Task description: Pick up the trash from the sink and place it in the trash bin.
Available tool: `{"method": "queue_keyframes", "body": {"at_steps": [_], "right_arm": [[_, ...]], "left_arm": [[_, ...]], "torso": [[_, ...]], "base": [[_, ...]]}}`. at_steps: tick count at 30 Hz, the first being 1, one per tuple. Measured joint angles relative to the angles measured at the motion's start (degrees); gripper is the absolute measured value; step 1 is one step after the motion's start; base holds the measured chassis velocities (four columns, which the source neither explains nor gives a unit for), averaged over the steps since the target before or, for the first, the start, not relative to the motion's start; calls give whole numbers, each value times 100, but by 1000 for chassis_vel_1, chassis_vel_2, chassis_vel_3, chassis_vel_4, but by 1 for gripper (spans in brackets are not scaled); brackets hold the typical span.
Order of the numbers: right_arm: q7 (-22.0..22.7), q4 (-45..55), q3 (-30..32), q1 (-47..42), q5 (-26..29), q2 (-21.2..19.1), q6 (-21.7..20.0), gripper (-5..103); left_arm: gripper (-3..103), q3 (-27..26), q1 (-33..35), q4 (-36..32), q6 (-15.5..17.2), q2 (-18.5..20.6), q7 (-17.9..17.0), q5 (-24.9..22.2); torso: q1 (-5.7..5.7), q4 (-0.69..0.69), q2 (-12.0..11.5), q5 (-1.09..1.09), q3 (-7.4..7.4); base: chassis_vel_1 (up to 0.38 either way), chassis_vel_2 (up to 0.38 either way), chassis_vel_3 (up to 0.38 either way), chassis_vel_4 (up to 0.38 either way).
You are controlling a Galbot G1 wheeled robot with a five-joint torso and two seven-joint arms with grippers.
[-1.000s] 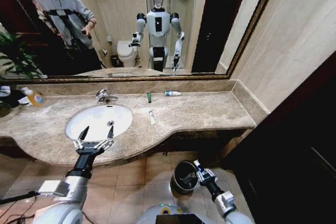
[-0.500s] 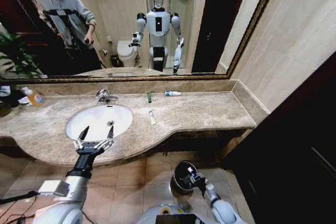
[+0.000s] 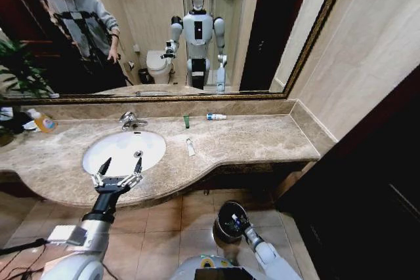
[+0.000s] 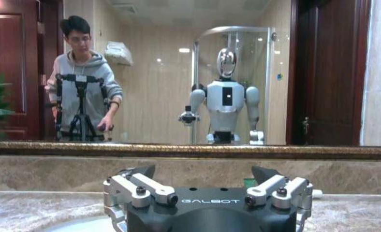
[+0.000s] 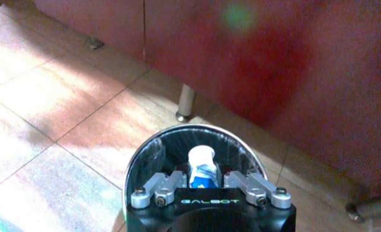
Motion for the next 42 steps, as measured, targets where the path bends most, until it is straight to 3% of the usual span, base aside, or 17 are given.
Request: {"method": "queue_keyframes", "body": {"at_steps": [11, 19, 20, 23, 25, 26, 28, 31, 42], "right_arm": [[32, -1315, 72, 567, -252, 215, 214, 24], [55, -1545, 52, 728, -249, 269, 238, 56], [55, -1545, 52, 728, -249, 269, 238, 56], [56, -1547, 48, 733, -258, 267, 258, 72], [56, -1545, 48, 729, -260, 264, 262, 72], [56, -1534, 47, 705, -272, 249, 269, 83], [56, -1525, 47, 690, -272, 243, 273, 83], [58, -1411, 53, 602, -265, 215, 278, 97], [320, -830, 118, 291, -138, 87, 695, 100]], "left_arm": [[100, 0, 0, 0, 0, 0, 0, 0], [100, 0, 0, 0, 0, 0, 0, 0], [100, 0, 0, 0, 0, 0, 0, 0], [100, 0, 0, 0, 0, 0, 0, 0], [100, 0, 0, 0, 0, 0, 0, 0], [100, 0, 0, 0, 0, 0, 0, 0], [100, 0, 0, 0, 0, 0, 0, 0], [100, 0, 0, 0, 0, 0, 0, 0], [100, 0, 0, 0, 0, 0, 0, 0]], "torso": [[0, 0, 0, 1, 0], [0, 1, 0, 1, 0], [0, 1, 0, 1, 0], [0, 1, 0, 1, 0], [0, 1, 0, 2, -1], [0, 1, 0, 1, -1], [0, 0, 0, 1, 0], [-1, 1, 0, 1, -1], [-1, 1, 0, 3, -1]], "base": [[0, 0, 0, 0], [0, 0, 0, 0], [0, 0, 0, 0], [0, 0, 0, 0], [0, 0, 0, 0], [0, 0, 0, 0], [0, 0, 0, 0], [0, 0, 0, 0], [0, 0, 0, 0]]}}
